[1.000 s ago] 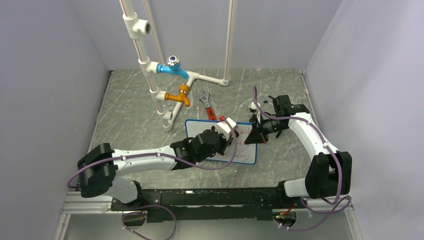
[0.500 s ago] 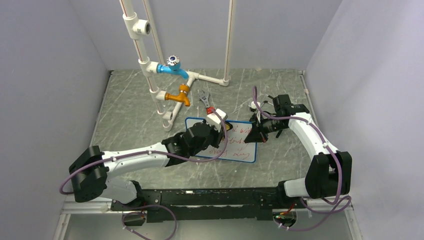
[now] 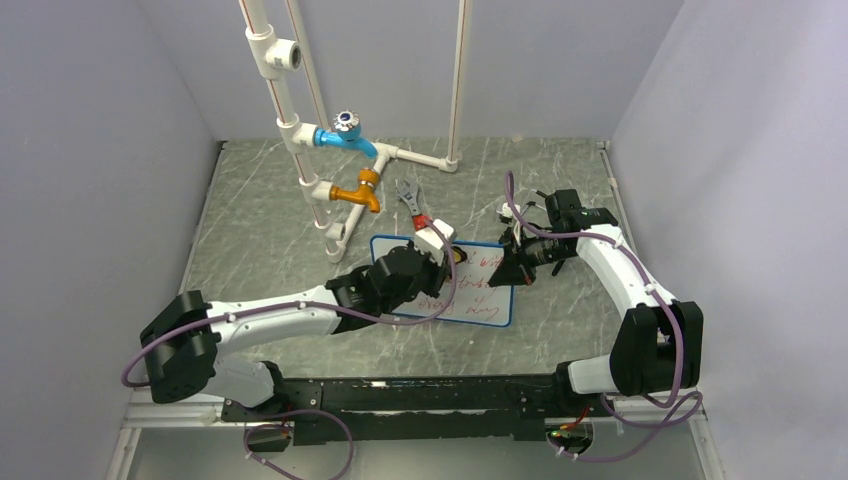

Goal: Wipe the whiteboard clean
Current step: Erase the center of the board with the whiteboard.

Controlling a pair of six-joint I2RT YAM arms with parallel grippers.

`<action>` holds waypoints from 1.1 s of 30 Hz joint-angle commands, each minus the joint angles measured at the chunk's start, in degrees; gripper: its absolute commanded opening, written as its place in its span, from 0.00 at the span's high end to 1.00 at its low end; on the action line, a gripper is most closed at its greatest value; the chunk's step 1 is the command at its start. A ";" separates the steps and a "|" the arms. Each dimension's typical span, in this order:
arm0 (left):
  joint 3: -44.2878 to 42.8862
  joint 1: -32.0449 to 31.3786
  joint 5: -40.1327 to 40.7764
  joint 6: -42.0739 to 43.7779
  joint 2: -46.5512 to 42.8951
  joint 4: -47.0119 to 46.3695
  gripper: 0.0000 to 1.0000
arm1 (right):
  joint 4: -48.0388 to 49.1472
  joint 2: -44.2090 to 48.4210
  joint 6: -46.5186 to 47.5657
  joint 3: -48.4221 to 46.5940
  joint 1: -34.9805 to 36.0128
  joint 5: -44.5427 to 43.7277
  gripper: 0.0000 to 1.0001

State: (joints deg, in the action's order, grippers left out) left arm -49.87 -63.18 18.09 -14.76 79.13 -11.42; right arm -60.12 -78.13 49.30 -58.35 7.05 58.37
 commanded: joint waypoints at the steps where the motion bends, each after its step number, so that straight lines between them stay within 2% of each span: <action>1: 0.96 4.96 5.69 -0.18 -3.43 1.17 1.00 | -4.00 0.44 2.75 0.17 0.94 -0.62 1.00; 7: 3.65 4.28 -3.60 2.58 -4.94 -3.93 1.00 | -3.91 0.48 2.74 0.25 0.98 -0.62 1.00; 12: 3.88 -0.77 -6.14 6.75 -3.05 -9.36 1.00 | -3.88 0.31 2.66 0.16 0.97 -0.62 1.00; 18: 1.25 -1.50 -2.13 6.64 0.34 -8.25 1.00 | -3.86 0.43 2.65 0.25 0.95 -0.71 1.00; 23: 2.11 2.07 2.03 2.90 -1.91 -5.60 1.00 | -3.92 0.59 2.73 0.25 0.95 -0.71 1.00; 29: 4.07 3.67 1.19 1.28 -4.11 -5.27 1.00 | -3.92 0.56 2.84 0.26 0.95 -0.63 1.00; 33: 3.28 1.61 0.91 1.44 -2.73 -6.12 1.00 | -3.74 0.82 2.61 0.34 0.98 -0.71 1.00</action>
State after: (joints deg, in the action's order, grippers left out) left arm -46.15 -61.21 14.92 -13.21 75.81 -16.01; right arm -60.77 -78.17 49.50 -58.35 7.27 58.48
